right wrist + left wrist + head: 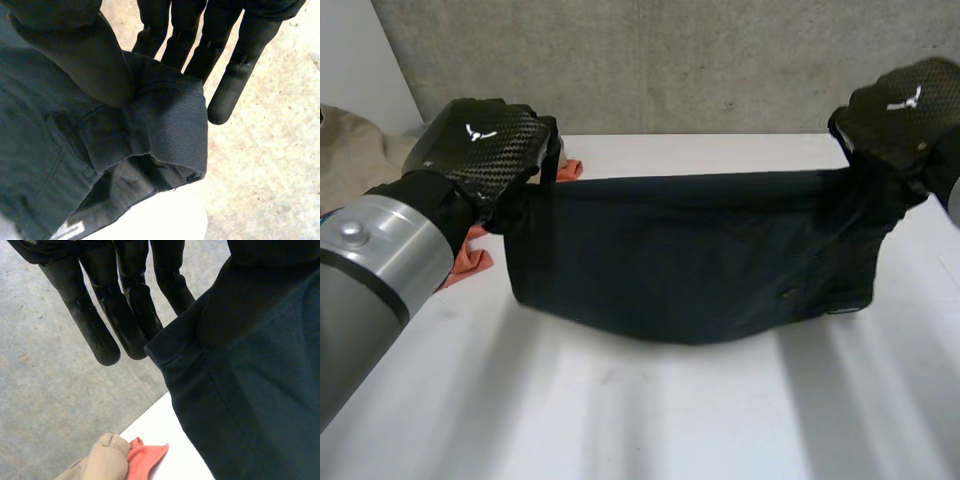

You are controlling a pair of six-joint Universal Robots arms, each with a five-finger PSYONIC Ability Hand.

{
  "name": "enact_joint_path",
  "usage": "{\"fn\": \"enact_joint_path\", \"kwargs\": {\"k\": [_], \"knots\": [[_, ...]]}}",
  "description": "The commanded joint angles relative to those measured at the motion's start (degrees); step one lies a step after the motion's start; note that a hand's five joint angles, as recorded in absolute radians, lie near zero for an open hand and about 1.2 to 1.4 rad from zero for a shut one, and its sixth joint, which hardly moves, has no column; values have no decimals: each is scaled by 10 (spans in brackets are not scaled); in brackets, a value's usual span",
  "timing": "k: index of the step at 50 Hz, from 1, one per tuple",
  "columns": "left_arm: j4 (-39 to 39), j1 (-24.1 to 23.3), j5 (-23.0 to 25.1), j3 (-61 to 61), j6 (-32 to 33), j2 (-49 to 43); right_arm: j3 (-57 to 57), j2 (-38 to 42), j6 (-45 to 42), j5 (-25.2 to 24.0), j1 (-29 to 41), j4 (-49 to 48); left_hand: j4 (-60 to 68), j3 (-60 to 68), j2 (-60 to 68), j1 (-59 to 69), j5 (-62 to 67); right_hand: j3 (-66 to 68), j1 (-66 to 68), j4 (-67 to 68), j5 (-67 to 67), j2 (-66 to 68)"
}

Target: Fold the laundry.

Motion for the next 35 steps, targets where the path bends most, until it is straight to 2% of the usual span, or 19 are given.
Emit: {"fn": "enact_joint_path", "kwargs": {"k": [1,6,8,12,15,16,19,21,23,26,35], "knots": [[1,-9,0,8,3,-58,-29,51,-5,-110,-43,-10,113,116,115,150,144,132,184,112,143,140],[47,-5,-2,79,9,-191,-44,151,3,-157,-76,-33,113,116,115,150,144,132,184,112,143,140],[60,-4,-2,108,17,-227,-62,183,5,-152,-77,-47,113,116,115,150,144,132,184,112,143,140],[106,-1,-2,215,68,-302,-150,257,21,-110,-73,-132,113,116,115,150,144,132,184,112,143,140],[175,0,-6,309,104,-339,-216,286,29,-64,-73,-254,113,116,115,150,144,132,184,112,143,140],[220,-5,-6,341,111,-341,-234,289,33,-50,-73,-341,113,116,115,150,144,132,184,112,143,140],[291,-6,-9,363,115,-339,-243,287,34,-39,-73,-477,113,116,115,150,144,132,184,112,143,140],[349,-4,-24,365,114,-325,-243,285,33,-43,-73,-513,113,116,115,150,144,132,184,112,143,140],[374,-7,-46,354,114,-299,-248,280,34,-52,-73,-515,113,116,115,150,144,132,184,112,143,140],[367,-9,-60,319,114,-273,-247,275,34,-69,-70,-488,113,116,115,150,144,132,184,112,143,140],[295,-33,-61,121,108,-214,-171,262,22,-182,-73,-294,113,116,115,150,144,132,184,112,143,140]]}}
